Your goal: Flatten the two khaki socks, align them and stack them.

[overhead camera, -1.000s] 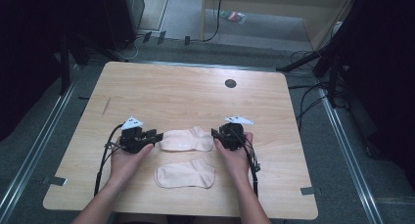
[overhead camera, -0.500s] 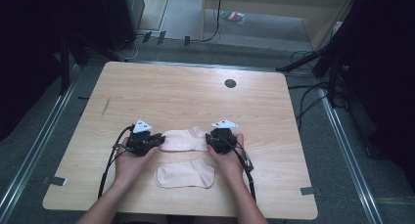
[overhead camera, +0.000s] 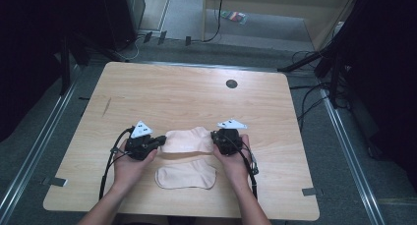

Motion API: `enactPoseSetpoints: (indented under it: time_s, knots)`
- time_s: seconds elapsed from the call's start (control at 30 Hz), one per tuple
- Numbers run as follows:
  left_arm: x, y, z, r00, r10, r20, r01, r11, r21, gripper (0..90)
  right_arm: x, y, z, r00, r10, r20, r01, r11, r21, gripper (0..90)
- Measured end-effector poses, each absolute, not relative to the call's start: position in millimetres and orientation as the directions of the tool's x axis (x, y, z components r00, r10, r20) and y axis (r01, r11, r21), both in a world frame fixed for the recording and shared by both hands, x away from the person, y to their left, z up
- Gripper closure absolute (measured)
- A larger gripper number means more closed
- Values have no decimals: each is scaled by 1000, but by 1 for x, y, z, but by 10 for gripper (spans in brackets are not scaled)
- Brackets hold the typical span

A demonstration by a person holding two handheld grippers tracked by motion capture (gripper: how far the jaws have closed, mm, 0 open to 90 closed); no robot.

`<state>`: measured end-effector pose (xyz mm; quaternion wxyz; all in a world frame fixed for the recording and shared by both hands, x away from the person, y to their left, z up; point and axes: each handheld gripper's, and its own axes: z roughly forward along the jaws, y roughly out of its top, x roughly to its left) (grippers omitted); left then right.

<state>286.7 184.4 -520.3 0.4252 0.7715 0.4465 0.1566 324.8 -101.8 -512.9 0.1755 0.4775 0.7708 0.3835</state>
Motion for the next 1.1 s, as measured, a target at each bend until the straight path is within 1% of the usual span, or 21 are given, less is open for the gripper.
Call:
enactPoseSetpoints:
  time_s: [0.27,0.47,0.67,0.8,0.93,1.1]
  knots:
    - [251,188,-504,575,808,-131,517,-235,823,897,294,-109,-494,-498,857,132,590,223,776,869]
    - [225,190,-504,582,802,-133,511,-233,828,897,268,-112,-492,-517,845,136,584,232,778,869]
    - [203,189,-510,595,790,-147,521,-240,819,898,244,-115,-497,-531,835,146,593,243,767,869]
    - [195,189,-515,595,792,-139,527,-254,811,897,233,-115,-501,-534,831,153,602,247,759,869]
    - [194,192,-521,587,795,-153,544,-248,802,897,227,-113,-506,-540,828,149,605,259,753,869]
    - [193,190,-529,591,792,-153,557,-263,788,897,226,-112,-515,-535,831,153,612,256,748,869]
